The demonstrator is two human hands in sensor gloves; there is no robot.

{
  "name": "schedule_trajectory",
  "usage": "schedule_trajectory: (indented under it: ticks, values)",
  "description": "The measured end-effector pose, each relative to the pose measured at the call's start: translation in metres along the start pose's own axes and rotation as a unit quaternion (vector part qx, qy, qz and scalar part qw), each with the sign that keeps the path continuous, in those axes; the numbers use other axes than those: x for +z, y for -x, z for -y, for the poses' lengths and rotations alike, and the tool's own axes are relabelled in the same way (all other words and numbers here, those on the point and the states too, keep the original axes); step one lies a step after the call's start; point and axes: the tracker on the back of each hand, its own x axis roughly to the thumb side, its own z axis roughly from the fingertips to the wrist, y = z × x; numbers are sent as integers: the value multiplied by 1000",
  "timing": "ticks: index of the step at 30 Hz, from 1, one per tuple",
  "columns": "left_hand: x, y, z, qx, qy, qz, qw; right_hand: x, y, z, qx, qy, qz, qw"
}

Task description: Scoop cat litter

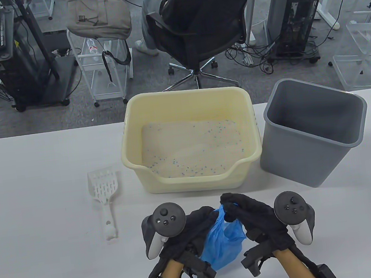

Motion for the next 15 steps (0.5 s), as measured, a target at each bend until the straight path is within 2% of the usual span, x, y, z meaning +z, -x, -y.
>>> schedule_trajectory:
  ticks: [3, 5, 8, 10, 13, 15]
  values:
    - [4, 3, -16, -61, -35, -18, 997, -1, 10, 21, 36, 74, -27, 996]
    - [5, 6, -24, -129, -32, -33, 991, -2, 19, 34, 76, 97, -53, 991]
    - [9, 21, -32, -214, -20, -84, 973, -4, 36, 48, 156, 96, -101, 978]
    - [13, 39, -38, -234, -12, -113, 966, -5, 48, 52, 188, 82, -125, 971]
    - [21, 56, -44, -245, -29, -134, 960, -8, 57, 45, 198, 71, -148, 966]
    - [25, 62, -45, -257, -44, -136, 956, -10, 57, 39, 240, 63, -148, 957]
